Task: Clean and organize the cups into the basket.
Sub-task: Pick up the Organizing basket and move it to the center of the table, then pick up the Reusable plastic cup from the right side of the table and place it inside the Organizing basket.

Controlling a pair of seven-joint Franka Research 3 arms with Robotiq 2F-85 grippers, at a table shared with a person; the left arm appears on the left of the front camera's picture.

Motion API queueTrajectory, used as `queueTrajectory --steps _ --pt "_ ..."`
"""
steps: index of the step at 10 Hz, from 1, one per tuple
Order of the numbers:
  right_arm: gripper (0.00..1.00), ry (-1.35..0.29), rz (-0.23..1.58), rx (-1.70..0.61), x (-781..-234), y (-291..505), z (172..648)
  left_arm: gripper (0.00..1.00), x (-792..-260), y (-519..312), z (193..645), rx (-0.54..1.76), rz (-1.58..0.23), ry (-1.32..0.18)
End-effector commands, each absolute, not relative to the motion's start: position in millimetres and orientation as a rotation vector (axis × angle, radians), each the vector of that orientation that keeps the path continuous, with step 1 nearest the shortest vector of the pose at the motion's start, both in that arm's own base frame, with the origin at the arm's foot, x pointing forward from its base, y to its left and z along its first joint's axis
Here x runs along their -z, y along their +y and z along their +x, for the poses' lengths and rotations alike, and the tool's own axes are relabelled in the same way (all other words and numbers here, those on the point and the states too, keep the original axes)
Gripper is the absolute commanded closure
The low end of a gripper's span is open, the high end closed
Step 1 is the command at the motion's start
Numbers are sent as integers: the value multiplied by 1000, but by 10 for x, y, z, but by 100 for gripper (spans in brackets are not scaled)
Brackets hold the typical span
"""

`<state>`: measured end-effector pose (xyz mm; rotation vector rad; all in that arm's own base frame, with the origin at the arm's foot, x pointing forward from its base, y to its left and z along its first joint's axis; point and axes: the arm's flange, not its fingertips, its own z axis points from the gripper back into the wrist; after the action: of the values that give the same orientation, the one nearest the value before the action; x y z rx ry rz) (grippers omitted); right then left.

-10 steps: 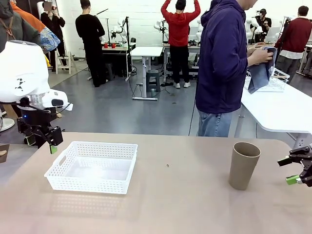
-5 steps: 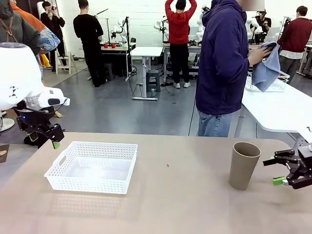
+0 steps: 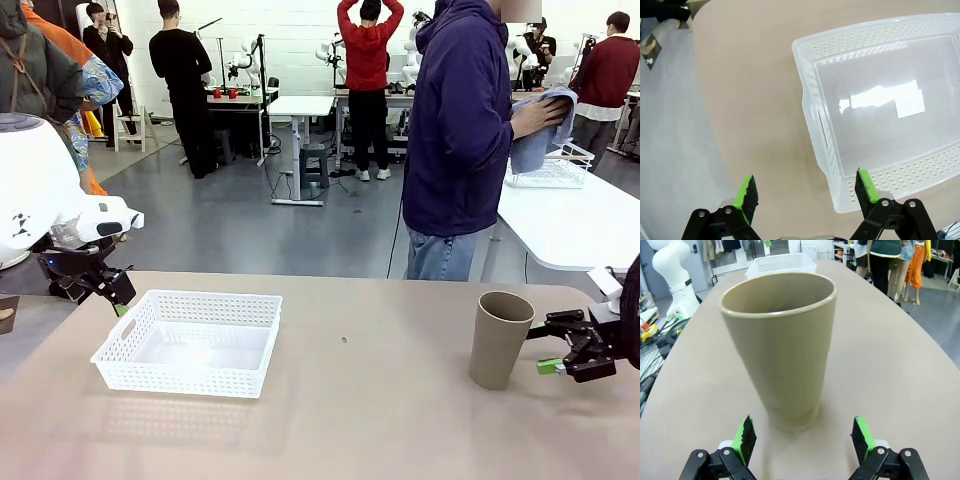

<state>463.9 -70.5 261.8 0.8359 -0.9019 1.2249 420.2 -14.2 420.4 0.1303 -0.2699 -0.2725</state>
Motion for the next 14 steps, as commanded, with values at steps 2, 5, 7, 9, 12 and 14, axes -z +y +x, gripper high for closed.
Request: queueTrajectory --steps 2,5,7,9,12,14 --pt "0 -942 825 -1232 -2508 -511 4751 0 -4130 -121 4151 275 121 -260" --pt "0 -931 853 -1264 -2451 -321 4761 0 -4135 -94 4148 267 119 -244" --pt "0 -931 868 -1275 -2433 -212 4765 0 -4116 -80 4162 256 119 -232" --pt "0 -934 888 -1283 -2422 -110 4760 0 -4079 -87 4170 240 111 -171" --pt "0 -935 917 -1298 -2404 36 4736 0 -4026 -96 4174 180 76 -73" --pt "0 -940 937 -1308 -2389 96 4727 0 -3942 -65 4196 164 46 -88"
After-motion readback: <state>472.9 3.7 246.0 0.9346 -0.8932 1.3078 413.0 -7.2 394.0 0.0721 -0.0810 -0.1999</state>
